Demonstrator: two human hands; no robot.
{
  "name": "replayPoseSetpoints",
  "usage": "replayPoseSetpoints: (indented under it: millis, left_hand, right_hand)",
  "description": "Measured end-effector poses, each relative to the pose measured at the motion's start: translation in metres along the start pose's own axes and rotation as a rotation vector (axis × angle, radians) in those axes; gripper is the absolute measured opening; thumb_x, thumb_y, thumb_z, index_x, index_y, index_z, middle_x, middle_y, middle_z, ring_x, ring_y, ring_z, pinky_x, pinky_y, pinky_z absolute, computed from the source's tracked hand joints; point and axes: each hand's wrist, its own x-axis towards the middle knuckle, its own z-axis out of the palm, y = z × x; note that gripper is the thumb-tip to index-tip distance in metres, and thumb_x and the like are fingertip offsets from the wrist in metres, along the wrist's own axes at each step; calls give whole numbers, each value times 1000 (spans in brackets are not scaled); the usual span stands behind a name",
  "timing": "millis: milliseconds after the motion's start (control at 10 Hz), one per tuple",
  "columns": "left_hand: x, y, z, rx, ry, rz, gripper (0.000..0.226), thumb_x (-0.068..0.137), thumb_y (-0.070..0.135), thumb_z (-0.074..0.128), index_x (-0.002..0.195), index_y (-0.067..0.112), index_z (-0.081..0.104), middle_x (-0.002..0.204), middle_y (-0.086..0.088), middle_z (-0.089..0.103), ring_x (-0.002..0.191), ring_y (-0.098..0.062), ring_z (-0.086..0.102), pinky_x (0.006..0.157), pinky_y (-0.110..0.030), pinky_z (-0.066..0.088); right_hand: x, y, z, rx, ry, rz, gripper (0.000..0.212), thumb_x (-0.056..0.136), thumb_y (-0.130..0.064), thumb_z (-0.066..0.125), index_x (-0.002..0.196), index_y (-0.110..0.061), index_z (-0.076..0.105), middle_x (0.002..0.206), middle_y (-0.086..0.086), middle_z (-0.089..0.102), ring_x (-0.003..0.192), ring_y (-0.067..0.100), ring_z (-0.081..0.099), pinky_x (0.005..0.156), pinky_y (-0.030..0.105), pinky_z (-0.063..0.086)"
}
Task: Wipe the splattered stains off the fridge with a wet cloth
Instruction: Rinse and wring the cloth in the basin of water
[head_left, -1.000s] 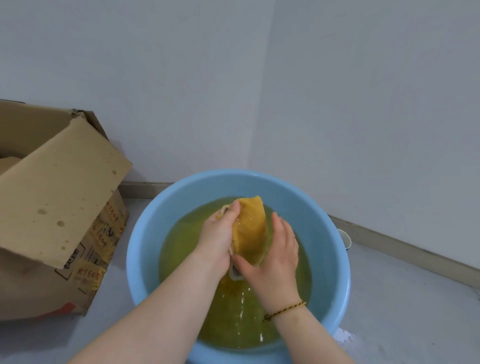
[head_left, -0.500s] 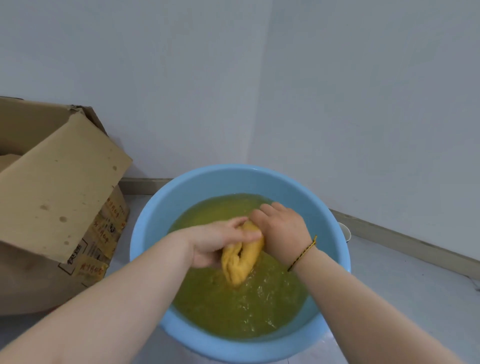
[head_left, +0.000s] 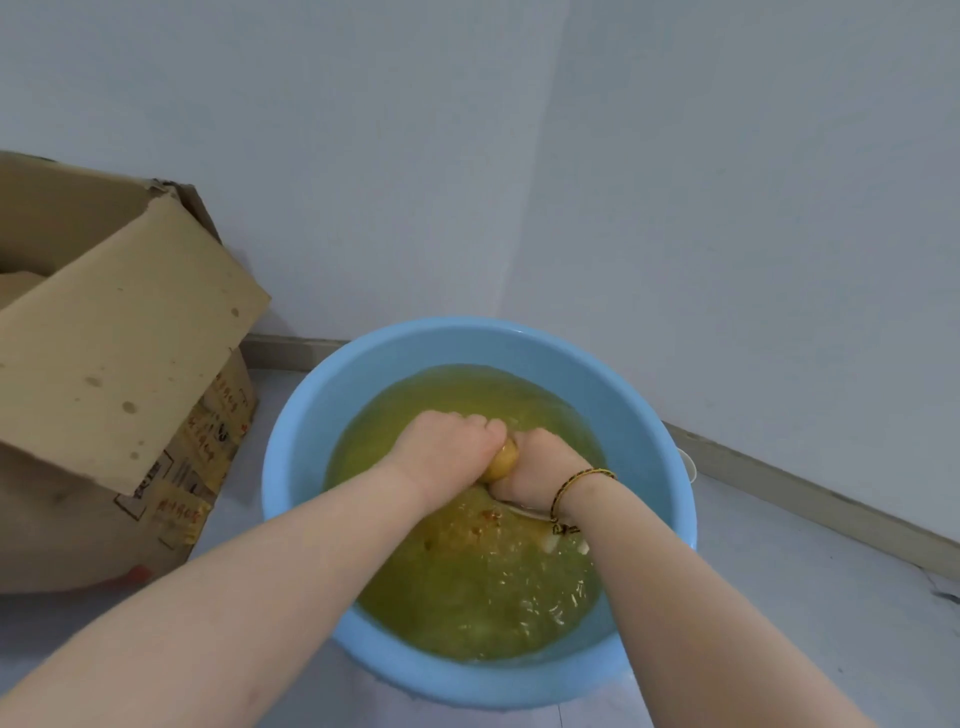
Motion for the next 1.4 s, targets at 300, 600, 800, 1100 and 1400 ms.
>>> replayPoseSetpoints:
  millis: [300, 600, 800, 1100, 1400]
  left_hand:
    - [-12, 11, 5, -248, -51, -202, 49, 86, 27, 56, 129, 20, 35, 133, -2, 39, 121, -20, 35, 95, -28, 30]
    - [-7, 16, -13, -2469, -34, -1222, 63, 74, 52, 66, 108, 3, 46, 100, -19, 57, 81, -31, 60, 72, -45, 51]
    - [5, 11, -11, -2529, 110, -1083, 34, 88, 39, 54, 86, 6, 61, 77, -4, 59, 62, -15, 54, 56, -30, 46]
    - [7, 6, -10, -2453, 271, -827, 47, 88, 42, 50, 50, 15, 46, 41, -1, 45, 34, -13, 41, 44, -20, 36]
    - [-1, -3, -14, -2123, -84, -363, 39, 88, 13, 34, 50, 11, 45, 37, -4, 45, 39, -16, 45, 48, -20, 41]
  right_hand:
    - [-15, 20, -9, 487, -163, 179, 14, 77, -20, 66, 73, -18, 53, 68, -4, 54, 64, 11, 51, 63, 23, 42]
    - [-13, 22, 37, -382, 906, -382, 60, 39, -9, 80, 88, -15, 46, 67, 4, 57, 58, 23, 58, 62, 26, 52]
    - [-18, -4, 42, -16, 987, -339, 31, 66, -5, 57, 95, -13, 51, 82, 3, 66, 58, 17, 62, 44, 15, 38]
    - [-20, -18, 37, 782, 340, 80, 34, 76, -5, 63, 55, -17, 39, 45, -9, 44, 43, 4, 38, 44, 17, 33]
    - [-26, -4, 23, 889, -230, 34, 37, 79, 2, 62, 50, -13, 45, 32, -9, 43, 29, 2, 36, 37, 15, 32]
